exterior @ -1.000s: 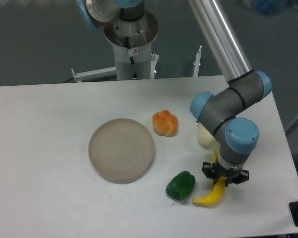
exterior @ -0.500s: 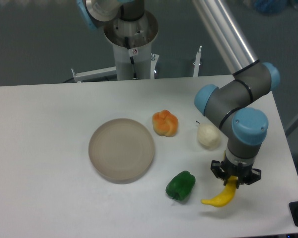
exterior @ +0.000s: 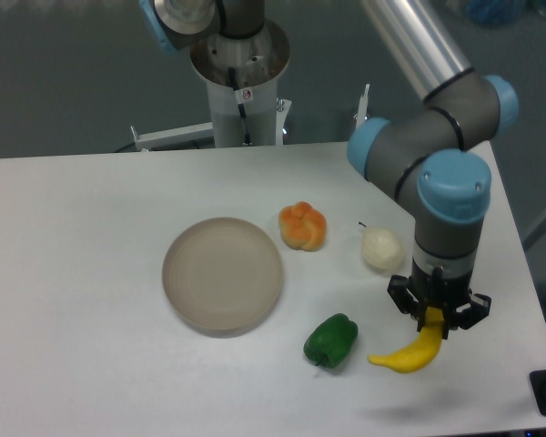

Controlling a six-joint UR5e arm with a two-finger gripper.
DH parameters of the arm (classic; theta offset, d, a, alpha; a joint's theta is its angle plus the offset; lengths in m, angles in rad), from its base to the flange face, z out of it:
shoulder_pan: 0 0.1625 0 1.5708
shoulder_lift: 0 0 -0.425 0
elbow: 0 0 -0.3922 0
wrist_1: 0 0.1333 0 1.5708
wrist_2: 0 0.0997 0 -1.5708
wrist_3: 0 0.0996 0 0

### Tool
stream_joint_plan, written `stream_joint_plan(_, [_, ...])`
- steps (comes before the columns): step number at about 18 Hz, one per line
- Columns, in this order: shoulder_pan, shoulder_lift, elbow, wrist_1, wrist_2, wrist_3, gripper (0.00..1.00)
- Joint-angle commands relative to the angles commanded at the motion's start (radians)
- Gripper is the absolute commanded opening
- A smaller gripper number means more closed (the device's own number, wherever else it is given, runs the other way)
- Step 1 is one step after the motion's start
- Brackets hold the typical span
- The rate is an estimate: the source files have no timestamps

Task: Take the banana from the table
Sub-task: 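Lift the grasped banana up off the table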

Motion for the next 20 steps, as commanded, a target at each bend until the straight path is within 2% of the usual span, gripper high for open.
stream_joint_plan(3, [0.000,0.025,-0.003,-0.035,0.012,0.075,0.33])
stream_joint_plan(7, [0.002,0.040,0.006,-0.054,0.048,0.127,0.33])
stream_joint_plan(11, [0.002,0.045,-0.002,-0.054,0.089,0.130,0.33])
stream_joint_plan(20, [0.002,0.043,0.005,-0.054,0.091,0.130,0.33])
